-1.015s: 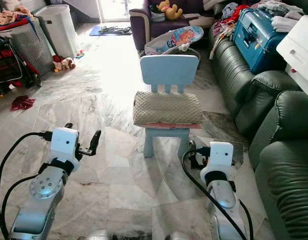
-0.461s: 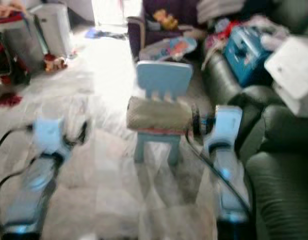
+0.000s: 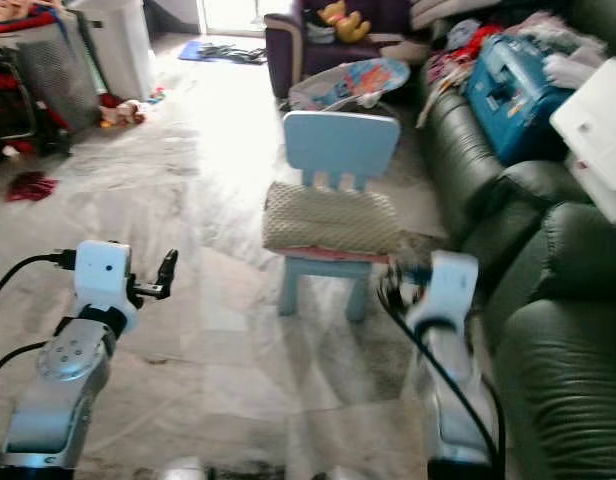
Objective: Move the pillow to the sofa
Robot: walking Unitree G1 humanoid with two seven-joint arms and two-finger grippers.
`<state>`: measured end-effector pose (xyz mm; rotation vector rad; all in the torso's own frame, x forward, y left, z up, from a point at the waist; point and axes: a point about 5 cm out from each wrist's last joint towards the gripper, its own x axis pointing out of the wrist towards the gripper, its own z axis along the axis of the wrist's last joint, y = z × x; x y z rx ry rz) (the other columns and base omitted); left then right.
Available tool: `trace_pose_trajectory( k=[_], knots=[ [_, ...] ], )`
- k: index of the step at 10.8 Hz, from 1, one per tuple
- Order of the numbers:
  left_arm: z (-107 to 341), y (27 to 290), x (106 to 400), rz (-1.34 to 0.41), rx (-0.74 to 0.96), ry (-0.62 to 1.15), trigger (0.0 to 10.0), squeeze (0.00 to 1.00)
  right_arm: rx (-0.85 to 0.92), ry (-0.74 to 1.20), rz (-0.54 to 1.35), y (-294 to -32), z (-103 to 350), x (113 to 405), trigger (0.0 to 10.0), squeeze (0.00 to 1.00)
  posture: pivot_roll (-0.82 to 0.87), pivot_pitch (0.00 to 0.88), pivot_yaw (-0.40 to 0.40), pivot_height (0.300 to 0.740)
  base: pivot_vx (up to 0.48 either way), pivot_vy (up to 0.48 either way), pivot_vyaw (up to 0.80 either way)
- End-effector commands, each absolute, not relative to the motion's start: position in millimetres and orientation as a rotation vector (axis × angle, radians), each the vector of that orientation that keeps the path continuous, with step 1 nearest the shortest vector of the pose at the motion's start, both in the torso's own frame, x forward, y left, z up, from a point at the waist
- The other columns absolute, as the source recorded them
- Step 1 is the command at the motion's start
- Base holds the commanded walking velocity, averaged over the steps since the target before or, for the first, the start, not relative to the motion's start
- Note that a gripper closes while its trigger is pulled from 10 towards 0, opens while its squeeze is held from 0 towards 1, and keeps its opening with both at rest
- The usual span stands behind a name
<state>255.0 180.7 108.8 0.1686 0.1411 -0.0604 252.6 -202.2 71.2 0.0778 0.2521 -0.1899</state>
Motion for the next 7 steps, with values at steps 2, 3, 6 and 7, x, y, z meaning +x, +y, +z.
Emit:
trace_pose_trajectory(
  k=[2, 3, 6, 7],
  knots=[
    [119, 176, 264, -0.11, 0.206, 0.123, 10.0, 0.0, 0.088, 0.272, -0.237, -201, 66, 243, 10.0, 0.0, 0.03, 0.0, 0.044, 0.74, 0.0, 0.0, 0.0],
    [120, 173, 269, -0.14, 0.227, 0.119, 10.0, 0.0, 0.084, 0.278, -0.238, -198, 66, 240, 10.0, 0.0, 0.02, 0.0, 0.062, 0.74, 0.0, 0.0, 0.0],
    [128, 159, 280, -0.17, 0.224, 0.085, 10.0, 0.0, 0.079, 0.305, -0.188, -190, 64, 243, 10.0, 0.0, 0.02, 0.0, 0.044, 0.74, 0.0, 0.0, 0.0],
    [123, 154, 277, -0.164, 0.202, 0.098, 10.0, 0.0, 0.033, 0.277, -0.157, -187, 69, 243, 10.0, 0.0, 0.01, 0.0, 0.037, 0.74, 0.0, 0.0, 0.0]
  ],
)
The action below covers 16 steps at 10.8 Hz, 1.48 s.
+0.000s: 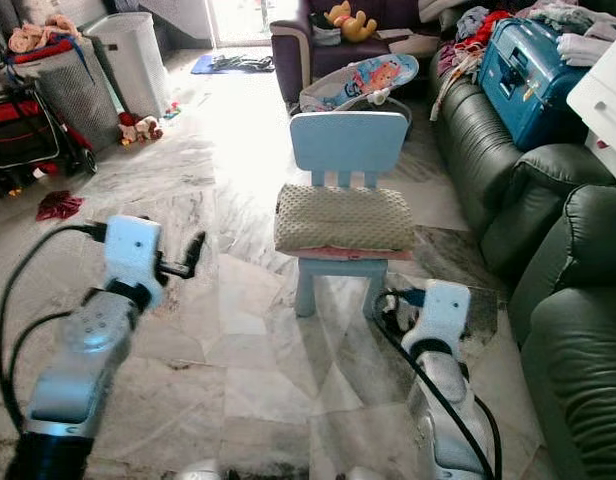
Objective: Move the pillow to the sofa
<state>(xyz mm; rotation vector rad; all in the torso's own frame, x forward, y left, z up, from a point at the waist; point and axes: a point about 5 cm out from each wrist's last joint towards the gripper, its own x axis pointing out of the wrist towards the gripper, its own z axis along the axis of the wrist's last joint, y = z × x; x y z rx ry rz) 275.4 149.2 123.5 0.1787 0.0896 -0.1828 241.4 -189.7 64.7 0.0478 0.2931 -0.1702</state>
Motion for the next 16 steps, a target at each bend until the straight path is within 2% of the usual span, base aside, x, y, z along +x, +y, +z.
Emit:
trace_pose_trajectory(
  k=[1, 3, 6, 8, 14, 16],
  knots=[
    [123, 150, 273, -0.179, 0.18, 0.091, 10.0, 0.0, 0.048, 0.291, -0.158, -188, 67, 241, 10.0, 0.0, 0.01, 0.0, 0.029, 0.74, 0.0, 0.0, 0.0],
    [123, 148, 273, -0.193, 0.168, 0.088, 10.0, 0.0, 0.048, 0.284, -0.139, -186, 69, 244, 10.0, 0.0, 0.01, 0.0, 0.024, 0.74, 0.0, -0.195, 0.0],
    [121, 148, 274, -0.179, 0.151, 0.098, 10.0, 0.0, 0.046, 0.274, -0.127, -189, 70, 244, 10.0, 0.0, 0.0, 0.0, 0.009, 0.74, 0.0, -0.461, 0.44],
    [118, 144, 272, -0.187, 0.145, 0.103, 10.0, 0.0, 0.057, 0.272, -0.123, -191, 70, 242, 10.0, 0.0, 0.0, 0.0, -0.002, 0.74, 0.0, -0.48, 0.0],
    [113, 151, 269, -0.115, 0.143, 0.128, 10.0, 0.0, 0.041, 0.255, -0.141, -201, 76, 243, 10.0, 0.0, 0.0, 0.0, -0.017, 0.74, 0.0, 0.0, 0.0],
    [114, 155, 267, -0.118, 0.205, 0.131, 10.0, 0.0, 0.089, 0.279, -0.16, -200, 74, 238, 10.0, 0.0, 0.02, 0.0, -0.042, 0.74, 0.0, 0.0, 0.0]
  ],
)
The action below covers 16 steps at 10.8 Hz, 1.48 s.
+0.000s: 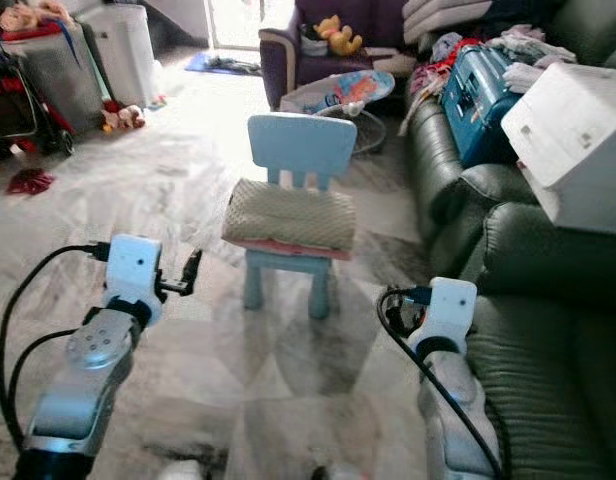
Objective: Move the pillow to the sofa
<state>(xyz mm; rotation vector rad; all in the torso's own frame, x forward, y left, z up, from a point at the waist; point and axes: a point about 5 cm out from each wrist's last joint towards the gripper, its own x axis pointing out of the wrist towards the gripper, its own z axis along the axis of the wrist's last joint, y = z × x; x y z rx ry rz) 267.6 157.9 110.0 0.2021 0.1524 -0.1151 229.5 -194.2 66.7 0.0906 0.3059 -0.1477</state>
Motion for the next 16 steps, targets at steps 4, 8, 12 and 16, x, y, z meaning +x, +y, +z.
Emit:
trace_pose_trajectory(
  k=[4, 8, 12, 16],
  knots=[
    [101, 187, 234, -0.022, 0.248, 0.225, 10.0, 0.0, 0.037, 0.321, -0.092, -195, 69, 208, 10.0, 0.0, 0.03, 0.006, -0.034, 0.74, 0.0, 0.0, 0.0],
    [99, 173, 231, -0.085, 0.185, 0.238, 10.0, 0.0, 0.024, 0.32, -0.086, -199, 68, 207, 10.0, 0.0, 0.01, 0.0, -0.026, 0.74, 0.0, 0.0, -0.11],
    [104, 186, 237, -0.064, 0.201, 0.233, 10.0, 0.0, 0.037, 0.312, -0.084, -198, 69, 210, 10.0, 0.0, 0.02, 0.0, -0.016, 0.74, 0.0, 0.0, 0.0],
    [107, 181, 243, -0.077, 0.186, 0.22, 10.0, 0.0, 0.041, 0.307, -0.086, -198, 70, 215, 10.0, 0.0, 0.02, 0.0, -0.012, 0.74, 0.227, 0.089, 0.0]
  ],
)
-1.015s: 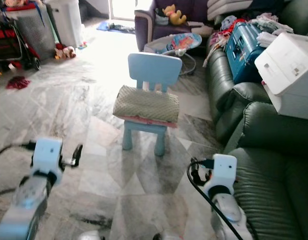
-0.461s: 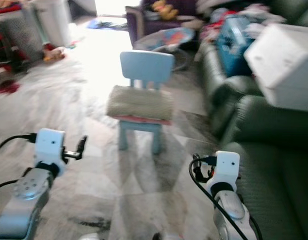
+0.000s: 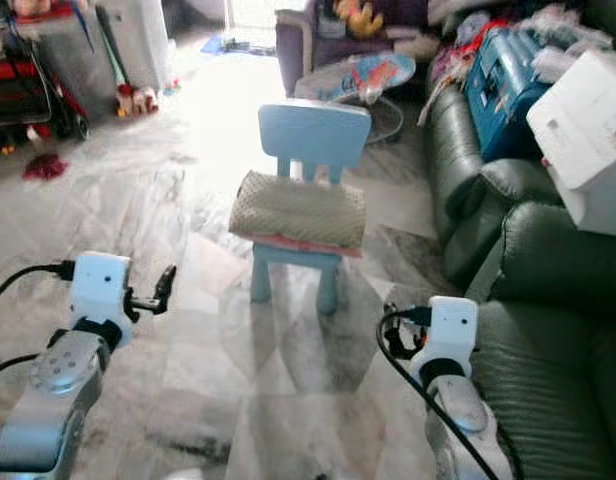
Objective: Move the pillow to the sofa
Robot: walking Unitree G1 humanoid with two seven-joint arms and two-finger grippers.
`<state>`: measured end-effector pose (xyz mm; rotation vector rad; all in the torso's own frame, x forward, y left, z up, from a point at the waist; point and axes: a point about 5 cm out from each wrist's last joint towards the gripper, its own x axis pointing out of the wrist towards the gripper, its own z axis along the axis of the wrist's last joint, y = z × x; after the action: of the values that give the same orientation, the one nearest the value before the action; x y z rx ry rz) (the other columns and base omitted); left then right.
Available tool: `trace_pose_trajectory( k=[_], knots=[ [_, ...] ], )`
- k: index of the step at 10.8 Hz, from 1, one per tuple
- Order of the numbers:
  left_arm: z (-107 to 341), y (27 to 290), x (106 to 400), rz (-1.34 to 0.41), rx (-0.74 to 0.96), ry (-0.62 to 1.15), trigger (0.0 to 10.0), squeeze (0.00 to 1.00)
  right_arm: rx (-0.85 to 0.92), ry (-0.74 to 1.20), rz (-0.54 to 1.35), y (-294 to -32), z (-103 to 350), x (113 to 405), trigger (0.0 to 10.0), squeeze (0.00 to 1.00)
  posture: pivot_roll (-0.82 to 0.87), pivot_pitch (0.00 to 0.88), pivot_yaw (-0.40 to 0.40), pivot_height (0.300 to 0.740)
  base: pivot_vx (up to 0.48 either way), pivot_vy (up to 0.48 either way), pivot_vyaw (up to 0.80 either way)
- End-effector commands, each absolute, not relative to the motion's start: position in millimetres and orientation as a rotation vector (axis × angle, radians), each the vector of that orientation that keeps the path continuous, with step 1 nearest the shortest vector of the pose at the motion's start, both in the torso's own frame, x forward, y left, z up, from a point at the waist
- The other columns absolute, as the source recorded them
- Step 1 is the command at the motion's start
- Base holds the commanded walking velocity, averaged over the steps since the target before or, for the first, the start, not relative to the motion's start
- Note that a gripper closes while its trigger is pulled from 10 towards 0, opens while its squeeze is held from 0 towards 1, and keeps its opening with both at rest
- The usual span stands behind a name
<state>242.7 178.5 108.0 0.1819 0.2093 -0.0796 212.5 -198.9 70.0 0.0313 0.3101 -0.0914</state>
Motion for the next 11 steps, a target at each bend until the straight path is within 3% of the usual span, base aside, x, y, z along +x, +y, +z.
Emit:
trace_pose_trajectory(
  k=[1, 5, 11],
  knots=[
    [107, 181, 244, -0.078, 0.184, 0.22, 10.0, 0.0, 0.038, 0.302, -0.085, -198, 71, 217, 10.0, 0.0, 0.01, 0.001, -0.013, 0.74, 0.334, 0.345, 0.0],
    [107, 178, 246, -0.078, 0.179, 0.218, 10.0, 0.0, 0.02, 0.262, -0.074, -197, 80, 230, 10.0, 0.0, 0.01, 0.0, -0.019, 0.74, 0.348, 0.331, 0.0],
    [106, 164, 247, -0.134, 0.166, 0.214, 10.0, 0.0, 0.011, 0.244, -0.078, -196, 81, 237, 10.0, 0.0, 0.01, 0.0, -0.017, 0.74, 0.462, 0.0, 0.0]
  ],
)
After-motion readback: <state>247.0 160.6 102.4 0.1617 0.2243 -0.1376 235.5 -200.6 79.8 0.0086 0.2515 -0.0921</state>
